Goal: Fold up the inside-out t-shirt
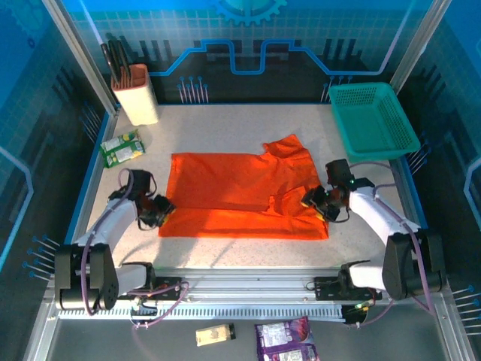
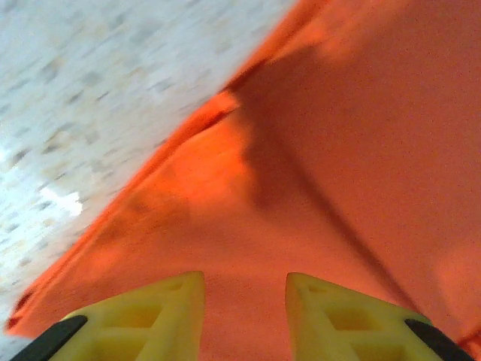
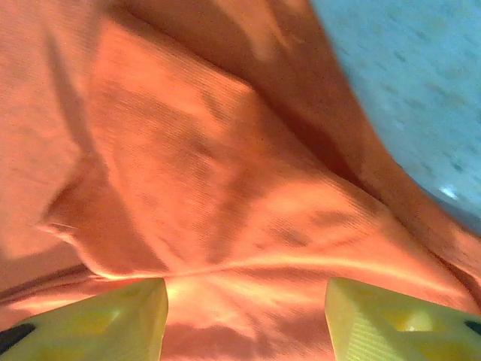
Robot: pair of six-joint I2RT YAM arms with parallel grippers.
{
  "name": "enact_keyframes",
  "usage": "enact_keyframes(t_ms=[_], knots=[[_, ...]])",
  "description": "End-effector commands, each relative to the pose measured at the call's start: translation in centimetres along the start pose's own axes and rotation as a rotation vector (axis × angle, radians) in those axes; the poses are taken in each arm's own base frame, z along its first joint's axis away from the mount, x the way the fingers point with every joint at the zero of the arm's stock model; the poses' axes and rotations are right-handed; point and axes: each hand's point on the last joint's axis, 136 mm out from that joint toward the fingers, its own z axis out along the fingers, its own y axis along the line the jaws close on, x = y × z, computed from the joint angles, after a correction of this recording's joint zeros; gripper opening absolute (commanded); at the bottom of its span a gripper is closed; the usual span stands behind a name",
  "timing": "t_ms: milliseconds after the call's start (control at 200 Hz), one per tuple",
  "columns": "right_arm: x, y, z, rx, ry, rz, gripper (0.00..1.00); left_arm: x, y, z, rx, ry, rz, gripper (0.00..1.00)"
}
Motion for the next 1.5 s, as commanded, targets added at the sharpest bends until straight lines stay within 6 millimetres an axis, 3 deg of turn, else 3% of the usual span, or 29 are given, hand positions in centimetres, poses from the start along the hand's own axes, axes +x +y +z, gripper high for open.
enact_keyframes(t_ms=[0, 130, 320, 555, 735, 936, 1086, 1256, 1496], knots=[[-0.7, 2.1, 1.4, -0.044, 0.047, -0.095, 0.59, -0.5, -3.0, 0.5, 0.054, 0.05, 0.077, 0.34], [-1.4, 2.1, 3.6, -0.019, 0.089, -0.085, 0.59, -0.9, -3.7, 2.4, 0.023, 0.085, 0.104, 0.34], [-1.0, -0.9, 6.0, 0.064, 0.123, -0.003, 0.57, -0.6, -0.6, 4.9, -0.085, 0.101, 0.081, 0.33], [1.7, -3.5, 5.0, 0.107, 0.135, 0.048, 0.57, 0.8, 2.6, 4.1, -0.156, 0.077, 0.052, 0.34], [2.9, -4.0, 4.4, 0.104, 0.142, 0.048, 0.56, 1.5, 3.1, 3.4, -0.143, 0.071, 0.037, 0.34], [0.6, -0.4, 1.9, 0.029, 0.075, -0.06, 0.57, -0.5, -0.2, 1.5, -0.083, 0.022, 0.127, 0.34], [-2.9, 2.7, 0.7, 0.022, -0.005, -0.252, 0.57, -3.2, -3.9, 0.4, -0.033, -0.031, 0.242, 0.35], [-5.9, 6.0, 0.9, 0.02, -0.015, -0.504, 0.56, -6.2, -7.8, 0.2, -0.017, -0.045, 0.4, 0.35], [-11.2, 9.4, 3.3, 0.083, -0.041, -0.769, 0.52, -10.9, -10.4, 2.0, -0.093, -0.095, 0.541, 0.33]])
